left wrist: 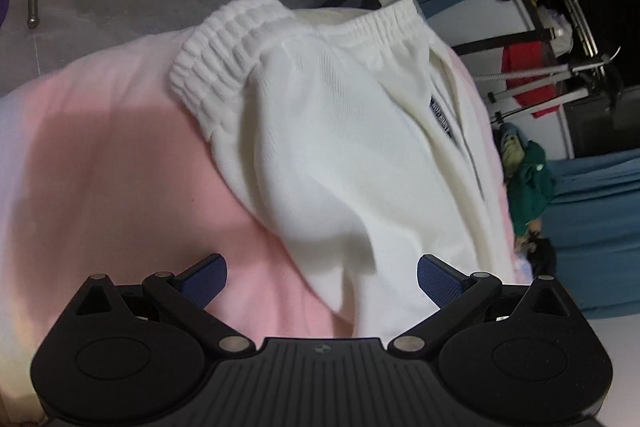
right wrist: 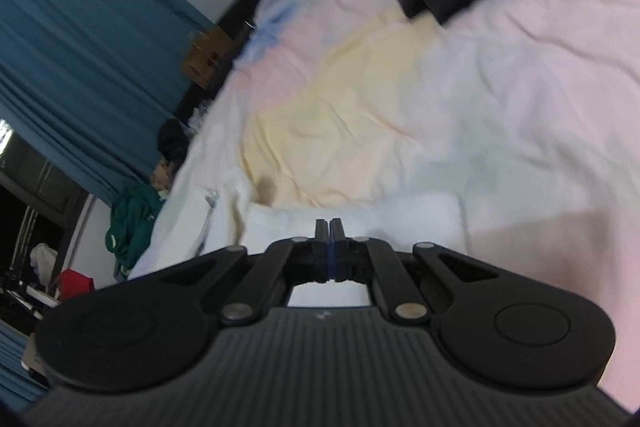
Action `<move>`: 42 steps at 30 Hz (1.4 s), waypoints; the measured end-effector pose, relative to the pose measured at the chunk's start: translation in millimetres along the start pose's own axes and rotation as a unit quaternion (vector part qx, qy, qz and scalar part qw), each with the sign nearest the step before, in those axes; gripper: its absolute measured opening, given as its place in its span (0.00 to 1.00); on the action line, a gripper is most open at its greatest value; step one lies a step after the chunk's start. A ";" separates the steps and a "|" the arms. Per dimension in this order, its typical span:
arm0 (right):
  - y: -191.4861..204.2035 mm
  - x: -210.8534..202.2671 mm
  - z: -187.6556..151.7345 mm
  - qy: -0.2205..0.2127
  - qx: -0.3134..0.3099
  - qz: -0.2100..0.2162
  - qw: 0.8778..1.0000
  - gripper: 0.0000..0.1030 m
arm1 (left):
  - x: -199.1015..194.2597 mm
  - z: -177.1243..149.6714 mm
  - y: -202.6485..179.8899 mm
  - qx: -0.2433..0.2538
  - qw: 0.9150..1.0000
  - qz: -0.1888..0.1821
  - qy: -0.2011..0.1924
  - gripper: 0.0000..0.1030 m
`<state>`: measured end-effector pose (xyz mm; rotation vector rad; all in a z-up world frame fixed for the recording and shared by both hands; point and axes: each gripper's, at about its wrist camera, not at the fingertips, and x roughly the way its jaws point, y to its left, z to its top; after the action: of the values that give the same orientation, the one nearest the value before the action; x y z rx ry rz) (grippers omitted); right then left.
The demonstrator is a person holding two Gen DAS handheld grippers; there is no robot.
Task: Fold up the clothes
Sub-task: 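Open the right gripper and move the left gripper to the elastic waistband, then grasp the ribbed waistband with the left gripper while the right gripper pinches the pant leg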
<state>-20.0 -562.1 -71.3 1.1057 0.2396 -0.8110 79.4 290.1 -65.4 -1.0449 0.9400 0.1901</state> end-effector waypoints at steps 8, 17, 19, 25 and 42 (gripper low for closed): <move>-5.8 -16.6 -10.9 0.036 0.041 -0.015 0.998 0.31 | 11.9 1.9 -1.0 -0.009 1.000 -0.011 0.023 0.99; -51.2 -19.1 -13.5 0.080 0.118 -0.037 0.989 0.52 | 18.6 10.5 7.7 -0.037 0.999 -0.018 0.035 0.99; -60.7 -9.0 -16.1 0.102 0.144 -0.016 0.984 0.52 | 21.1 11.9 5.7 -0.032 0.999 -0.018 0.037 0.99; -46.7 9.9 -10.2 0.086 0.103 0.032 0.990 0.52 | 29.2 17.2 3.9 -0.036 0.998 -0.021 0.037 0.99; -24.8 22.2 8.9 -0.003 -0.024 0.024 0.999 0.05 | 39.1 17.7 4.2 -0.054 0.997 0.014 -0.048 0.35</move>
<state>-23.4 -585.0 -96.8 1.0598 0.2246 -0.7622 111.1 295.5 -94.1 -1.1119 0.8647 0.3152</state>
